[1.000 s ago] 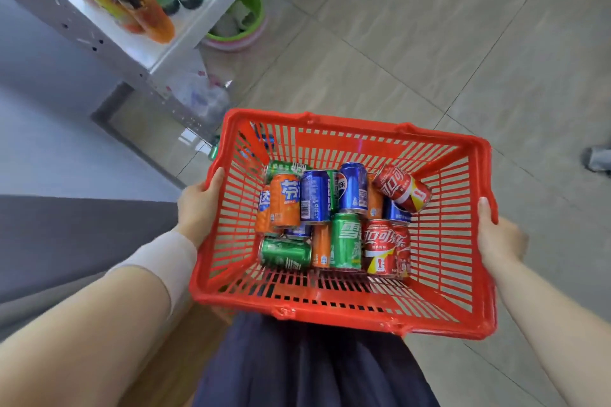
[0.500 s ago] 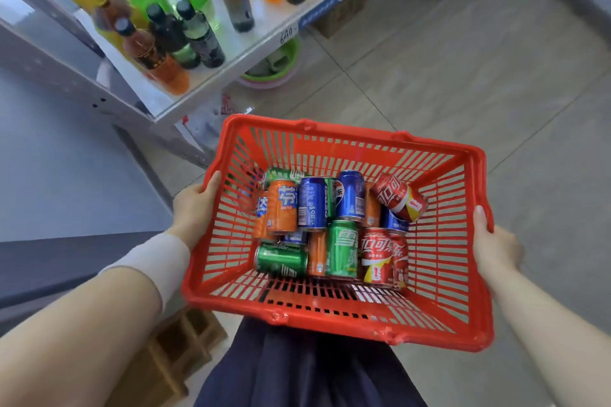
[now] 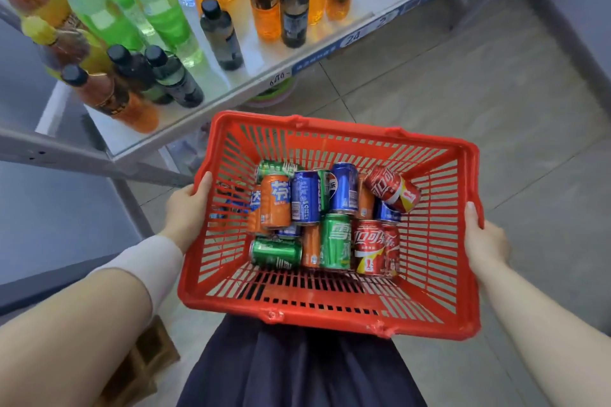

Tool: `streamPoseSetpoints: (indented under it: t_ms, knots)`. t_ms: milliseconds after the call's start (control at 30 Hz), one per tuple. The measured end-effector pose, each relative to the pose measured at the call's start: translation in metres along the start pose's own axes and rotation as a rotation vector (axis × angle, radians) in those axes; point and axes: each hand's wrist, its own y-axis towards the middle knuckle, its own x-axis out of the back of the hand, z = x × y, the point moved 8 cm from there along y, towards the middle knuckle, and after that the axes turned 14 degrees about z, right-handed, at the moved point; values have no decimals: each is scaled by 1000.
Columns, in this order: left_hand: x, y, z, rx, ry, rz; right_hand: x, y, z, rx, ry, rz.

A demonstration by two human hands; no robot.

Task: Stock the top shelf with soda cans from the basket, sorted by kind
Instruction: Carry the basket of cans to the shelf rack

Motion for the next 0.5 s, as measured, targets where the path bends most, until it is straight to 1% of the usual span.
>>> streamPoseSetpoints:
  t_ms: [67,200,367,500]
  knots:
    - [-3,7,-9,16,-4,-34,3,21,13,1,-4,25]
    - [-14,14,-25,51,-32,-120,8,73,53,66,-72,118]
    - [-41,6,-10,191,-123,-256,9,143,108,217,-198,243]
    - [-75,16,-5,261,-217,-274,14,190,145,301,-323,286]
